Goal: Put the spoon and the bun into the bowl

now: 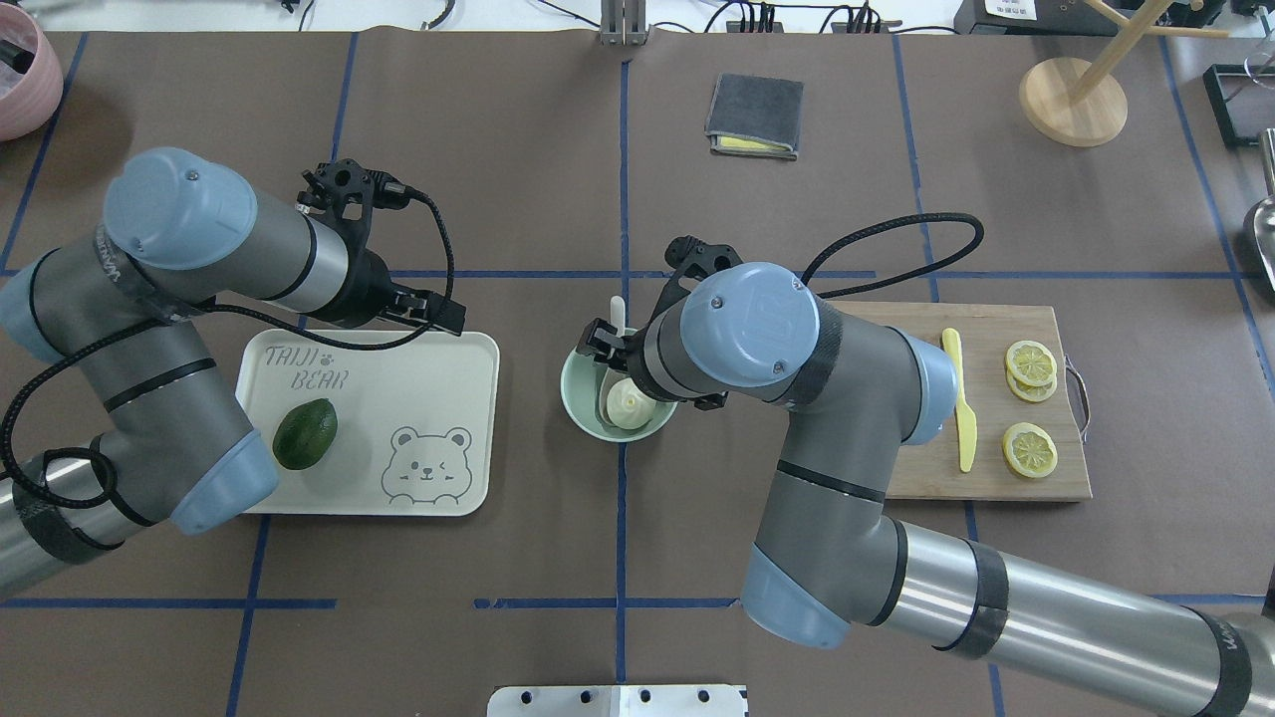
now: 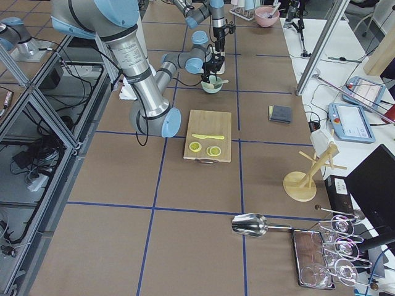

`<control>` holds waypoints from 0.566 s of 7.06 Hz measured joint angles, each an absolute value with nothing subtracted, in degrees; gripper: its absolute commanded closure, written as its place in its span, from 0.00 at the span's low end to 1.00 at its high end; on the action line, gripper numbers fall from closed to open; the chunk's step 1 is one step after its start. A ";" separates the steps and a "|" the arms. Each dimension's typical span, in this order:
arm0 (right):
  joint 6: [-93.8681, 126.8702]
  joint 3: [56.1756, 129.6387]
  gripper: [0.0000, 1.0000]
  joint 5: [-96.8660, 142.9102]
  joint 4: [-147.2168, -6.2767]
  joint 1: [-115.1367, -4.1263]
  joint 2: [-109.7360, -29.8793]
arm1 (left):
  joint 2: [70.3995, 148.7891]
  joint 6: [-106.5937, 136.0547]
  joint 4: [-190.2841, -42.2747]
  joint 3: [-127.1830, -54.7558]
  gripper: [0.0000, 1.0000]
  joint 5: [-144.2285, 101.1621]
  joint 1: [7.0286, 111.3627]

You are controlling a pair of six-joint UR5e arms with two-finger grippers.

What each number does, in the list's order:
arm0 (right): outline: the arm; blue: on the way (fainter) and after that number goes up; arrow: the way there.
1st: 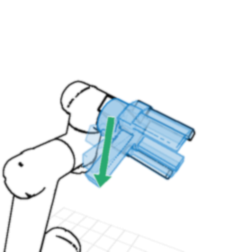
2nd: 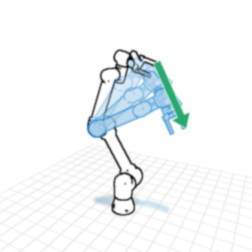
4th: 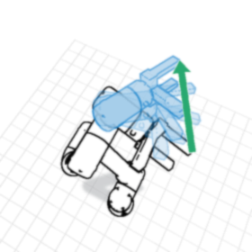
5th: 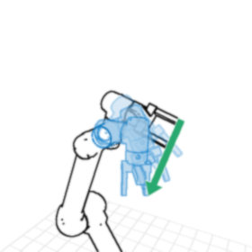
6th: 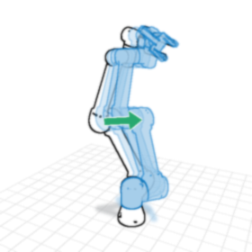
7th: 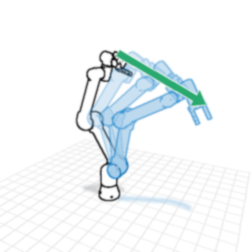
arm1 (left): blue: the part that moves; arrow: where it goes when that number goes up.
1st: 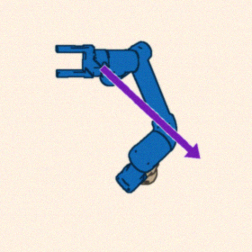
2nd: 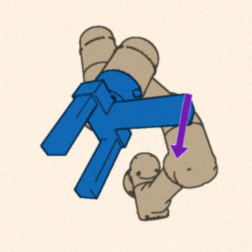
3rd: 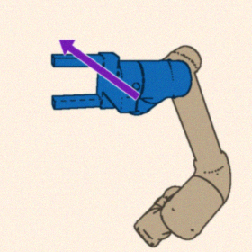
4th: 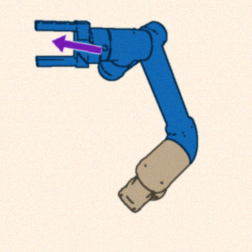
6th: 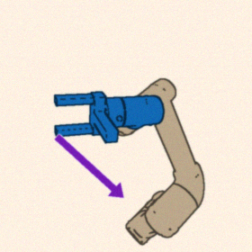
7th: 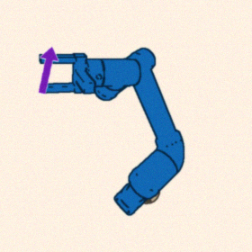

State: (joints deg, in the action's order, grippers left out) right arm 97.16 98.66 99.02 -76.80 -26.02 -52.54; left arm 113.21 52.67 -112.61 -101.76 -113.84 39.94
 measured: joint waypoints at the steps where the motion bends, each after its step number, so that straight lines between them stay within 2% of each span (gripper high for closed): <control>1: 96.92 101.31 0.00 100.09 -76.99 -27.18 -54.65 | 112.60 51.52 -112.65 -101.97 0.01 -113.90 40.51; 4: 85.92 111.37 0.00 115.00 -77.02 -39.87 -71.03 | 106.32 36.39 -112.74 -103.38 0.01 -114.54 47.54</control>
State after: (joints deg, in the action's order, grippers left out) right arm 85.92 111.37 115.00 -77.02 -39.87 -71.03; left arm 106.32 36.39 -112.74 -103.38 -114.54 47.54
